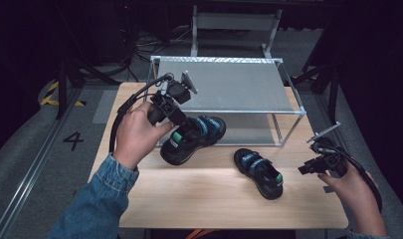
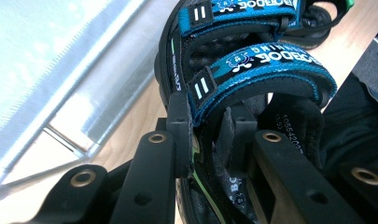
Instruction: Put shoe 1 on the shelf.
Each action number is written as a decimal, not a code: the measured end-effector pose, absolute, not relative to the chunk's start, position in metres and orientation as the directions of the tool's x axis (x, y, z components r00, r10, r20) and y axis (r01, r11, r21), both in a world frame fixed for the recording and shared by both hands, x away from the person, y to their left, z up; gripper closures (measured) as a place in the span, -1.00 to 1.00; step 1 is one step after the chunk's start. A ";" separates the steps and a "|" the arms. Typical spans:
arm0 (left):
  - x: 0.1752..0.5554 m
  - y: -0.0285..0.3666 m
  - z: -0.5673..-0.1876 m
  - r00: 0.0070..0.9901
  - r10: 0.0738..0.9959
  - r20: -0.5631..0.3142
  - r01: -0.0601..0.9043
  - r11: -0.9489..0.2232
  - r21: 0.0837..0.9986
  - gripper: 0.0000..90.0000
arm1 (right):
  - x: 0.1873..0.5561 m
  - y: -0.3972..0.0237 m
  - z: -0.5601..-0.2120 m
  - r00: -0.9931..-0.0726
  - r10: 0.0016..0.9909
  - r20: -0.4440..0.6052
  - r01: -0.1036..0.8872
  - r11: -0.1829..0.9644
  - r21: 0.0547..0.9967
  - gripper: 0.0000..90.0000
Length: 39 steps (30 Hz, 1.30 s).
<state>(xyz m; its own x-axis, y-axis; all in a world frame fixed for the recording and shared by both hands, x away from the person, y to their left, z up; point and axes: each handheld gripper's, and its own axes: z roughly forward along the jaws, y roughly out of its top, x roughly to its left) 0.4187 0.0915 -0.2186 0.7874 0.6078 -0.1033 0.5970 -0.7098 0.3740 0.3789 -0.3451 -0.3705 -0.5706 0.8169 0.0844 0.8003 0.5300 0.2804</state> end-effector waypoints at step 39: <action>0.525 0.078 -0.170 0.669 0.734 -0.116 0.696 -0.564 0.444 0.71 | 0.366 -0.350 -0.374 -0.568 0.818 0.094 0.802 0.524 0.287 0.38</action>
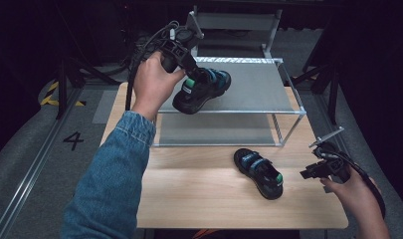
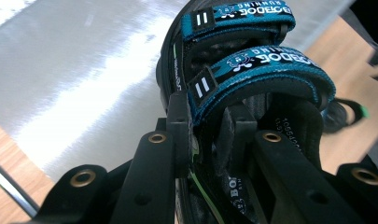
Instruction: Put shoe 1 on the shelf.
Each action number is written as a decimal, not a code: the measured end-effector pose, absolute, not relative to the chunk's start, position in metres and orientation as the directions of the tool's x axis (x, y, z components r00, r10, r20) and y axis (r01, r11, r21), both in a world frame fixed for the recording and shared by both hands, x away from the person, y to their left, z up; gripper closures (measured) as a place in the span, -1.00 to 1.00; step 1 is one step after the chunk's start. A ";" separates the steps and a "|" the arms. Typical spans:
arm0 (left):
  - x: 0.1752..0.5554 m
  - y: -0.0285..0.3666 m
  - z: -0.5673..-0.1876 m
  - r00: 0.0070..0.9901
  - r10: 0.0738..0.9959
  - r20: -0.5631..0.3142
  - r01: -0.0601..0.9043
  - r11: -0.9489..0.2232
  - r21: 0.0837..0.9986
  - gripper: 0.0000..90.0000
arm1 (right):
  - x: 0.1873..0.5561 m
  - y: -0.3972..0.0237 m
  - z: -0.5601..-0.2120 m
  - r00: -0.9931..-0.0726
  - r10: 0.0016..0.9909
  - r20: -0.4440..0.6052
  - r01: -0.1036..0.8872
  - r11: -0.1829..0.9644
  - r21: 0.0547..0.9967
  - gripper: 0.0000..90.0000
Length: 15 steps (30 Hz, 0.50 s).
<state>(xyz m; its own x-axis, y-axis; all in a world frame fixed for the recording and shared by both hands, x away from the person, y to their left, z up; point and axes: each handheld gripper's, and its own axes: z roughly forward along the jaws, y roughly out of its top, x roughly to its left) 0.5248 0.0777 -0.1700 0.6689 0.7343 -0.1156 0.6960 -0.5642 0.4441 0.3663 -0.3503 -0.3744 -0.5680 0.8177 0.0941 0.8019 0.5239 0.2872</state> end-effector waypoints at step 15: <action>0.577 0.081 -0.181 0.550 0.825 -0.130 0.773 -0.444 0.453 0.70 | 0.366 -0.359 -0.380 -0.556 0.824 0.110 0.812 0.511 0.281 0.38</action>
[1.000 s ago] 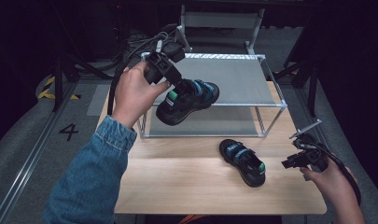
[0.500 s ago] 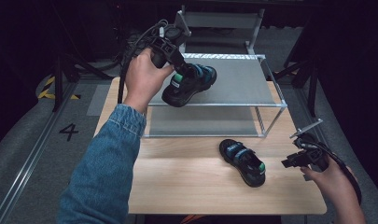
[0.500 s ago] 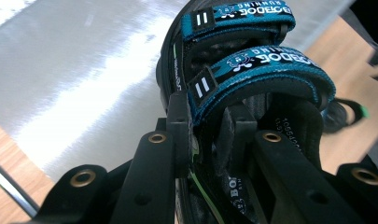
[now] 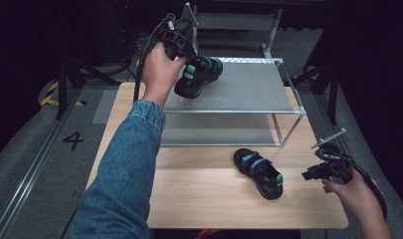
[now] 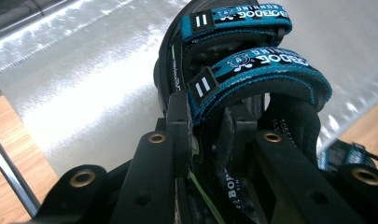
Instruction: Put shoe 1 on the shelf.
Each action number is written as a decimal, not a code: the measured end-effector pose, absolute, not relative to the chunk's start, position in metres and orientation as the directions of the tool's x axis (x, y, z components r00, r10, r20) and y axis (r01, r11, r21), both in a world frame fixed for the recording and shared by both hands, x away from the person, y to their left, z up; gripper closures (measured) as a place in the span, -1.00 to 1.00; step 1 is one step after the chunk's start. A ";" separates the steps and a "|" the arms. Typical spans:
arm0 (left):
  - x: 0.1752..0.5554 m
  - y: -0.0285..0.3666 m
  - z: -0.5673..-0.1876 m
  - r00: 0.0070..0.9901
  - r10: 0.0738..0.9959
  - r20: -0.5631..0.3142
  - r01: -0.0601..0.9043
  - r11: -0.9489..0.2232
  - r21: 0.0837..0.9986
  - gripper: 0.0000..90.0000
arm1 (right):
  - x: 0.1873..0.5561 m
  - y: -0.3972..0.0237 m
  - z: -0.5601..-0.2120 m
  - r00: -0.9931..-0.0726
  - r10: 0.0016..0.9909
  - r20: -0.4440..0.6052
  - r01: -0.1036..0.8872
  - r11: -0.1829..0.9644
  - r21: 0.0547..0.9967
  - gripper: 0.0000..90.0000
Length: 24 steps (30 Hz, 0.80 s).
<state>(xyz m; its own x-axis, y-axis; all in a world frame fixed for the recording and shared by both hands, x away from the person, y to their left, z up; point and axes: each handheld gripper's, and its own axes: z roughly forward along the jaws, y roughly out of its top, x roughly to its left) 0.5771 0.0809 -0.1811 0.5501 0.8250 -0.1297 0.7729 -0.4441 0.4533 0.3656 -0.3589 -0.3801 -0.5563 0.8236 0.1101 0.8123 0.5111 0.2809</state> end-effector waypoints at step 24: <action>0.603 0.061 -0.215 0.514 0.840 -0.174 0.809 -0.408 0.422 0.66 | 0.366 -0.359 -0.384 -0.557 0.823 0.114 0.814 0.513 0.273 0.38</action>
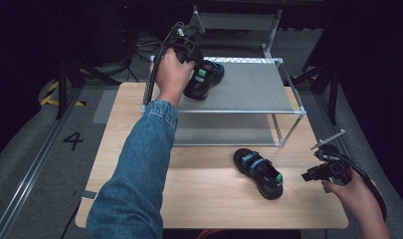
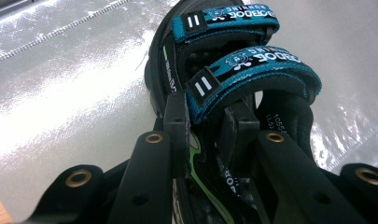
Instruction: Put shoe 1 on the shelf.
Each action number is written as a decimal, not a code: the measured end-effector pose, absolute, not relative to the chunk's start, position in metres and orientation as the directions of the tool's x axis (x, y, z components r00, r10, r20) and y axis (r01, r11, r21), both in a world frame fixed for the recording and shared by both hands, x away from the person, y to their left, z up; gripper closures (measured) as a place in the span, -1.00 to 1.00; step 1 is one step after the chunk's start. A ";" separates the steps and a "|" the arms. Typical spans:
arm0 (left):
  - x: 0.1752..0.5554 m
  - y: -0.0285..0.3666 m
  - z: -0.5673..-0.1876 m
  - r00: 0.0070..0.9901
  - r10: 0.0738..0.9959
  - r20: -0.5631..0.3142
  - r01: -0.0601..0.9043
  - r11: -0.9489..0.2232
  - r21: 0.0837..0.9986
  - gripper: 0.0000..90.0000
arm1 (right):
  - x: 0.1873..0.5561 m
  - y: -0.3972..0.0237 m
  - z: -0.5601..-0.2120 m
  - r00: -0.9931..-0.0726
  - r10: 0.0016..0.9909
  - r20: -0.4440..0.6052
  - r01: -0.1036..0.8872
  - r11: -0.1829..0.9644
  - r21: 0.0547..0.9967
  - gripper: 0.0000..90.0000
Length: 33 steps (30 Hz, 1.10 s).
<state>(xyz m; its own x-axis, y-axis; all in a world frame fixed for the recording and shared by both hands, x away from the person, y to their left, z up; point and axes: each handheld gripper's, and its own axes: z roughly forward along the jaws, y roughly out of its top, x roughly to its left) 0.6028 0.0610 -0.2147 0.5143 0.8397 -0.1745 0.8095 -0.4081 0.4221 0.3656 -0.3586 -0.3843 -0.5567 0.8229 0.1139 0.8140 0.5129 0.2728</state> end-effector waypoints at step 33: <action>0.551 0.078 -0.203 0.575 0.818 0.030 0.759 -0.547 0.354 0.68 | 0.377 -0.331 -0.391 -0.597 0.795 0.110 0.791 0.561 0.243 0.35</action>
